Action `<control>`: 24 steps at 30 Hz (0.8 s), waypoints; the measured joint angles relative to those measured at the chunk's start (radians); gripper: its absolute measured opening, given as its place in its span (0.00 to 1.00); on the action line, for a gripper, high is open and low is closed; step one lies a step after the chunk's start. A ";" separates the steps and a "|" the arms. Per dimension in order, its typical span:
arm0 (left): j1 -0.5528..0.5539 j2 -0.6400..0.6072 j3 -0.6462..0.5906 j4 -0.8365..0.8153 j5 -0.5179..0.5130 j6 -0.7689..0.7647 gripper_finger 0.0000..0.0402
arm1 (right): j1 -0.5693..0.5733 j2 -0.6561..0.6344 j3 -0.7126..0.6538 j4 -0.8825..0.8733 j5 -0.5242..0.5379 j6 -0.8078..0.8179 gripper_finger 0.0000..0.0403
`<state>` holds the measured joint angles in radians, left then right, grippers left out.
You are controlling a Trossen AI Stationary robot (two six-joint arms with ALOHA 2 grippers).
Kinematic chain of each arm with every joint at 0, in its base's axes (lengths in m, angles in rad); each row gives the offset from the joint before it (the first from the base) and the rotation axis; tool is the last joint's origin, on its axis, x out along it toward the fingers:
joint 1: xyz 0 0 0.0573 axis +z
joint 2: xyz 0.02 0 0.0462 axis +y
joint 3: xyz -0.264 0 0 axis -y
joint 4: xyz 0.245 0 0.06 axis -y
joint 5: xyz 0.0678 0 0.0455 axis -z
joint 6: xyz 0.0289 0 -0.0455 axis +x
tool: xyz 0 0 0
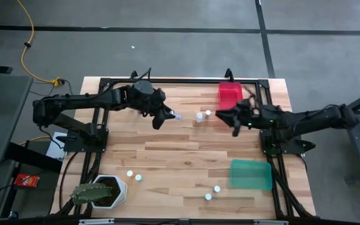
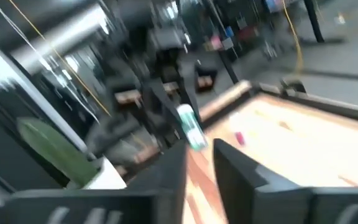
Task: Pick and place medicine bottles into bin by pill shape (circle, oval)
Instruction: Put the blue capsule bottle into the red bin
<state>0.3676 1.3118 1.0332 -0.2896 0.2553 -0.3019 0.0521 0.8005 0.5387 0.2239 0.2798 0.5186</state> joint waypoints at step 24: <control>-0.056 -0.034 0.000 0.001 -0.066 0.144 0.26 | -0.091 0.628 0.545 -0.320 -0.232 -0.336 0.63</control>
<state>0.3117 1.2776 1.0336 -0.2882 0.1895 -0.1583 -0.0392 1.4286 1.0838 -0.0965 0.0482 0.1828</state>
